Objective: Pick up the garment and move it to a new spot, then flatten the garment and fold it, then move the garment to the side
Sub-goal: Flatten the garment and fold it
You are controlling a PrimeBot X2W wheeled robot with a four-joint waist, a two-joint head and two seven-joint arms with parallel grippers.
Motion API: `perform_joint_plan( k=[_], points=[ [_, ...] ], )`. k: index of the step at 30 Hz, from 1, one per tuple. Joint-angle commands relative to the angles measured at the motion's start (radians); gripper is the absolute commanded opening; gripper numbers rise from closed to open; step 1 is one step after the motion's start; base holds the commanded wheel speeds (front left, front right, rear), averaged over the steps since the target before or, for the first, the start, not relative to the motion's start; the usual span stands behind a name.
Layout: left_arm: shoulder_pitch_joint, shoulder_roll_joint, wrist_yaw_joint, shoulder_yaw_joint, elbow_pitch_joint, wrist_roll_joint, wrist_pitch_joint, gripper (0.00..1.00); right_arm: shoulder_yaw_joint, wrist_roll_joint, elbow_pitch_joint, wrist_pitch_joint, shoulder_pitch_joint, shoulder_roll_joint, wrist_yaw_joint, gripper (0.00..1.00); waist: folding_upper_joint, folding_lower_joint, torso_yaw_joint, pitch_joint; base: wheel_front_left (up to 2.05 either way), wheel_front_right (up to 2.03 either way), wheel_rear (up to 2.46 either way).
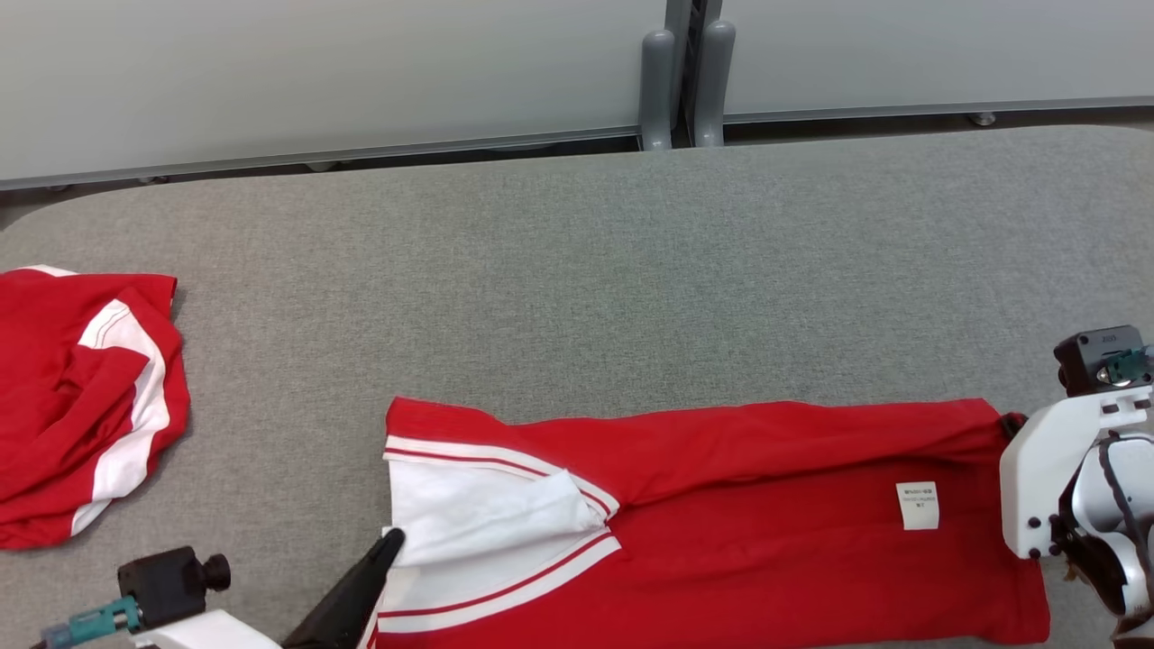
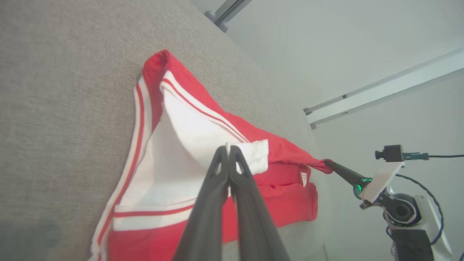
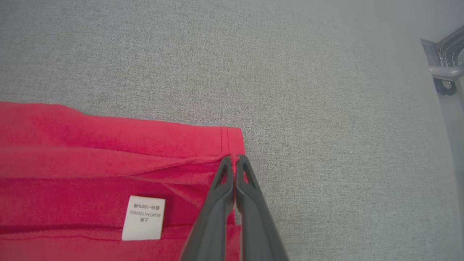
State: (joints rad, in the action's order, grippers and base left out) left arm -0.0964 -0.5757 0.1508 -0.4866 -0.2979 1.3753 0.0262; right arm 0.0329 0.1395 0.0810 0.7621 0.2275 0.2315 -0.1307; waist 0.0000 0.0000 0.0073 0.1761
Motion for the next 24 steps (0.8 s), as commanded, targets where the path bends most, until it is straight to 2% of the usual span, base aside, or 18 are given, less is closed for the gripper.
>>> perform_joint_plan(
  k=[1, 10, 11, 12, 17, 18, 19, 20, 21, 22, 23, 24],
  points=[
    [-0.014, 0.006, 0.004, -0.003, 0.008, 0.007, -0.002, 0.0, -0.009, 0.009, -0.006, 0.012, -0.019, 0.016, 0.0, 0.0, 0.0, 0.0, 0.006, 0.0, 0.0, 0.0, 0.0],
    [-0.04, 0.037, -0.004, -0.041, 0.061, 0.037, 0.025, 0.0, -0.03, 0.018, 0.0, 0.046, -0.055, 0.052, 0.0, 0.0, 0.0, 0.0, 0.026, 0.004, 0.0, 0.0, 0.0],
    [-0.042, 0.04, -0.006, -0.041, 0.07, 0.044, 0.025, 0.0, -0.029, 0.013, 0.002, 0.048, -0.06, 0.054, 0.0, 0.01, 0.0, 0.0, 0.028, 0.004, 0.0, 0.0, 0.0],
    [-0.044, 0.041, -0.009, -0.043, 0.077, 0.045, 0.029, 0.0, -0.027, 0.01, 0.003, 0.047, -0.061, 0.054, 0.0, 0.07, 0.0, 0.0, 0.03, 0.004, 0.0, 0.0, 0.0],
    [-0.044, 0.054, -0.019, -0.045, 0.112, 0.058, 0.03, 0.0, -0.023, 0.004, 0.012, 0.046, -0.063, 0.062, 0.0, 0.09, 0.0, 0.0, 0.036, 0.004, 0.0, 0.0, 0.0],
    [-0.042, 0.056, -0.021, -0.047, 0.121, 0.058, 0.03, 0.0, -0.021, 0.0, 0.014, 0.046, -0.064, 0.062, 0.0, 0.15, 0.0, 0.0, 0.037, 0.003, 0.0, 0.0, 0.0],
    [-0.042, 0.059, -0.026, -0.052, 0.129, 0.06, 0.035, 0.0, -0.015, -0.002, 0.015, 0.046, -0.064, 0.06, 0.0, 0.29, 0.0, 0.0, 0.038, 0.003, 0.0, 0.0, 0.0],
    [-0.042, 0.062, -0.028, -0.058, 0.136, 0.063, 0.042, 0.0, -0.006, -0.002, 0.019, 0.046, -0.065, 0.053, 0.0, 0.8, 0.0, 0.0, 0.039, 0.002, 0.0, 0.0, 0.0],
    [-0.041, 0.064, -0.031, -0.061, 0.142, 0.061, 0.042, 0.0, 0.004, -0.002, 0.023, 0.053, -0.067, 0.044, 0.0, 1.0, 0.0, 0.0, 0.04, 0.002, 0.0, 0.0, 0.0],
    [-0.037, 0.064, -0.033, -0.062, 0.149, 0.053, 0.04, 0.46, 0.011, -0.001, 0.024, 0.056, -0.07, 0.036, 0.0, 1.0, 0.0, 0.0, 0.042, 0.001, 0.0, 0.0, 0.0],
    [-0.032, 0.064, -0.033, -0.062, 0.158, 0.041, 0.031, 1.0, 0.017, 0.003, 0.022, 0.056, -0.071, 0.028, 0.0, 1.0, 0.0, 0.0, 0.044, 0.0, 0.0, 0.0, 0.0],
    [-0.027, 0.067, -0.033, -0.061, 0.167, 0.032, 0.021, 1.0, 0.027, 0.007, 0.015, 0.053, -0.071, 0.021, 0.0, 1.0, 0.0, 0.0, 0.046, -0.002, 0.0, 0.0, 0.0]
  ],
)
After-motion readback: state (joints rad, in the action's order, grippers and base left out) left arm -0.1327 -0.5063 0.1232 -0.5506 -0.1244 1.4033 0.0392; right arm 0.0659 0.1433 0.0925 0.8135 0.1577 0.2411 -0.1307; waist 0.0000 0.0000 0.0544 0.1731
